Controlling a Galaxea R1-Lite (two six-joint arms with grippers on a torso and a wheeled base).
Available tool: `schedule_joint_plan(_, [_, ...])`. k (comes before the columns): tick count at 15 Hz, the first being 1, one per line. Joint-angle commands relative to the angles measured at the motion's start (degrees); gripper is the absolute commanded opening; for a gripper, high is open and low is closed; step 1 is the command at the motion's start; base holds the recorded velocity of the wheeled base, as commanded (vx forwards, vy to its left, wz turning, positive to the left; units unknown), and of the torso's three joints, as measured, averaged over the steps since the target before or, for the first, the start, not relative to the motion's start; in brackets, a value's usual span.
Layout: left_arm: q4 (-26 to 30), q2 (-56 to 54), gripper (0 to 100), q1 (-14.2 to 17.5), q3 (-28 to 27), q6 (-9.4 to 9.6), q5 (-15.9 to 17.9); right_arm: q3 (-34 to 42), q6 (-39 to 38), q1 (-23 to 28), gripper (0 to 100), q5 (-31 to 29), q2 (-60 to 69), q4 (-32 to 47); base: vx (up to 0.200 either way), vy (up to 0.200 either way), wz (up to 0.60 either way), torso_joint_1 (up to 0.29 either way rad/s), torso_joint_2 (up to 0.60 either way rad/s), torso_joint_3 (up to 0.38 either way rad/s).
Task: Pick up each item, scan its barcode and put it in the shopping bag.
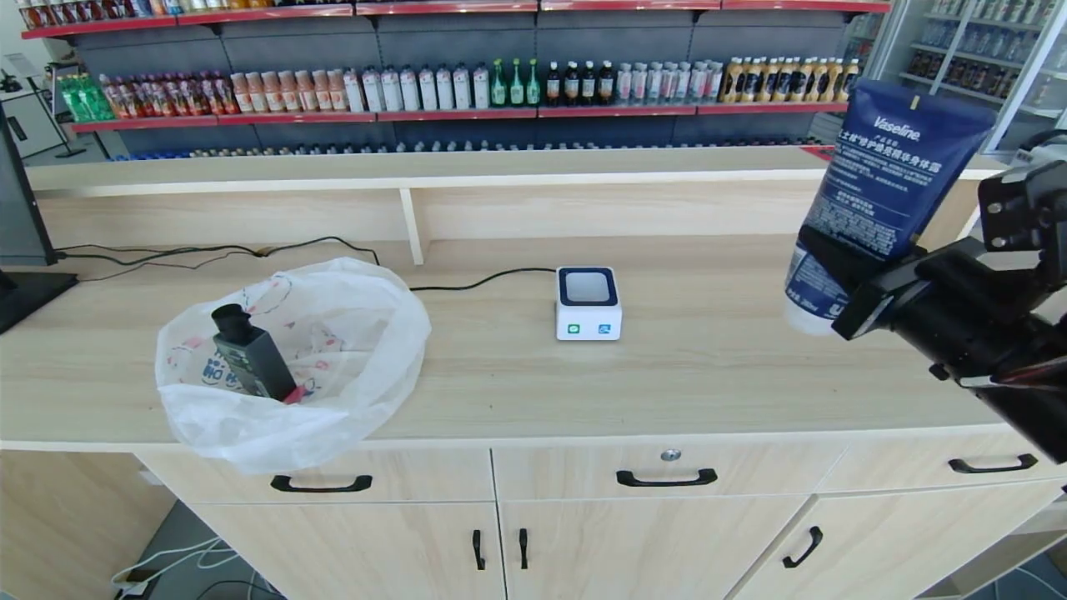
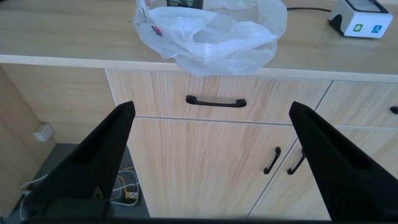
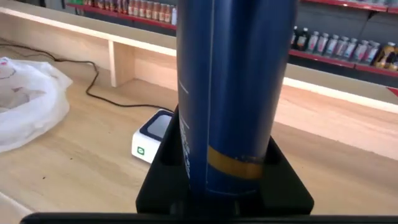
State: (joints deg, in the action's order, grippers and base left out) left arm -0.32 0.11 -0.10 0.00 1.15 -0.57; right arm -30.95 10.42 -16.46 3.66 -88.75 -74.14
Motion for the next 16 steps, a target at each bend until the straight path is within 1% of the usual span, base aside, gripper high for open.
schedule_joint_plan(1, [-0.03, -0.02, 100, 0.01, 0.00, 0.00, 0.05, -3.24, 1.27, -6.75, 0, -9.37, -2.66, 2.51, 0.000, 0.000, 0.00, 0.000, 0.00, 0.000])
schedule_joint_plan(2, [-0.03, -0.02, 100, 0.01, 0.00, 0.00, -0.04, -4.03, 1.35, -8.86, 0, -12.71, -3.54, 2.42, 0.000, 0.000, 0.00, 0.000, 0.00, 0.000])
schedule_joint_plan(3, [-0.03, -0.02, 100, 0.01, 0.00, 0.00, -0.04, -4.47, 1.62, -10.44, 0, -14.56, -3.71, 2.42, 0.000, 0.000, 0.00, 0.000, 0.00, 0.000])
schedule_joint_plan(4, [-0.03, -0.02, 100, 0.01, 0.00, 0.00, -0.04, -4.91, 1.88, -10.88, 0, -16.49, -3.80, 2.60, 0.000, 0.000, 0.00, 0.000, 0.00, 0.000])
schedule_joint_plan(6, [-0.03, -0.02, 100, 0.10, 0.00, 0.00, -0.04, -6.84, 2.32, -11.32, 0, -18.25, -4.50, 2.60, 0.000, 0.000, 0.00, 0.000, 0.00, 0.000])
schedule_joint_plan(7, [-0.03, -0.02, 100, 0.01, 0.00, 0.17, 0.05, -7.10, 2.85, -13.60, 0, -18.95, -4.68, 2.69, 0.000, 0.000, 0.00, 0.000, 0.00, 0.000])
schedule_joint_plan(8, [-0.03, -0.02, 100, 0.01, 0.00, 0.00, -0.04, -7.02, 2.58, -14.92, 0, -21.06, -5.56, 2.60, 0.000, 0.000, 0.00, 0.000, 0.00, 0.000])
schedule_joint_plan(15, [-0.03, -0.02, 100, 0.01, 0.00, 0.00, -0.04, -7.19, 1.27, -15.01, 0, -21.24, -6.35, 2.51, 0.000, 0.000, 0.00, 0.000, 0.00, 0.000])
schedule_joint_plan(16, [-0.03, -0.02, 100, 0.01, 0.00, 0.00, -0.04, -7.81, 1.18, -15.01, 0, -21.24, -6.53, 2.51, -0.200, 0.000, 0.00, 0.002, 0.00, -0.002])
